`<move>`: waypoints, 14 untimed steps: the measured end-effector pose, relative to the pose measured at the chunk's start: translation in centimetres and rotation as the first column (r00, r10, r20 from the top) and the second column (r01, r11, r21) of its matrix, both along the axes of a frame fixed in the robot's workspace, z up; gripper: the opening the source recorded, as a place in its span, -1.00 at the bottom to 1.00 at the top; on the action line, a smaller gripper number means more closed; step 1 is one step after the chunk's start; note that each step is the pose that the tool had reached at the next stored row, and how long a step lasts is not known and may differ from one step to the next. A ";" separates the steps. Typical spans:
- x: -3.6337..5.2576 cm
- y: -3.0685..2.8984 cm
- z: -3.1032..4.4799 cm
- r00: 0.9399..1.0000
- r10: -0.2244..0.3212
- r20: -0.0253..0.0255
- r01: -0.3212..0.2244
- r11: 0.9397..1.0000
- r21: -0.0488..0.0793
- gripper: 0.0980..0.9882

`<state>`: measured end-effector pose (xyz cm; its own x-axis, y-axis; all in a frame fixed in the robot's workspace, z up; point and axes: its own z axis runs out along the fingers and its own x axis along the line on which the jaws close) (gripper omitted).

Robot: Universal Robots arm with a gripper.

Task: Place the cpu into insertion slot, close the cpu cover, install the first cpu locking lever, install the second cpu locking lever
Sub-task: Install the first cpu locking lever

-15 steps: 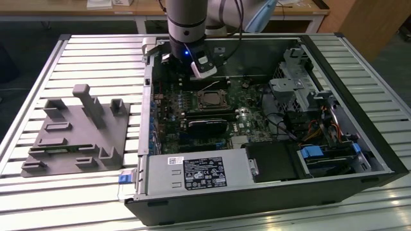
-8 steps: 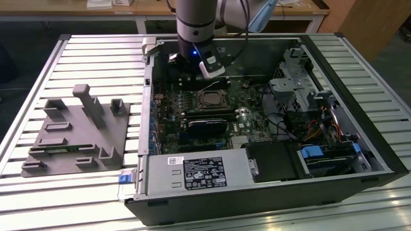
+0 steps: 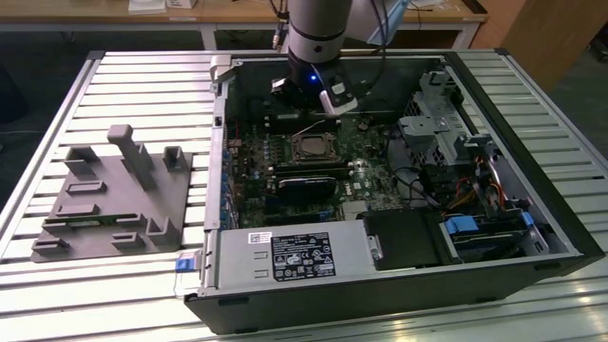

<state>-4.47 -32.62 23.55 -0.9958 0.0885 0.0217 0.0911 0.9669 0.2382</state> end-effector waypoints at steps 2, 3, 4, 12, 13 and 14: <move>0.79 0.00 -0.04 1.000 0.000 0.000 0.000 1.000 -0.003 -0.98; 1.06 0.00 -0.08 1.000 0.000 0.000 0.000 1.000 -0.006 -0.98; 1.21 0.00 -0.13 1.000 0.000 0.000 0.000 1.000 -0.008 -0.98; 1.30 0.00 -0.90 1.000 0.000 0.022 0.000 1.000 -0.013 -0.98; 1.30 0.00 -0.98 1.000 0.000 0.026 0.000 1.000 -0.013 -0.98; 1.30 0.00 -1.06 0.999 0.001 0.032 0.000 1.000 -0.013 -0.98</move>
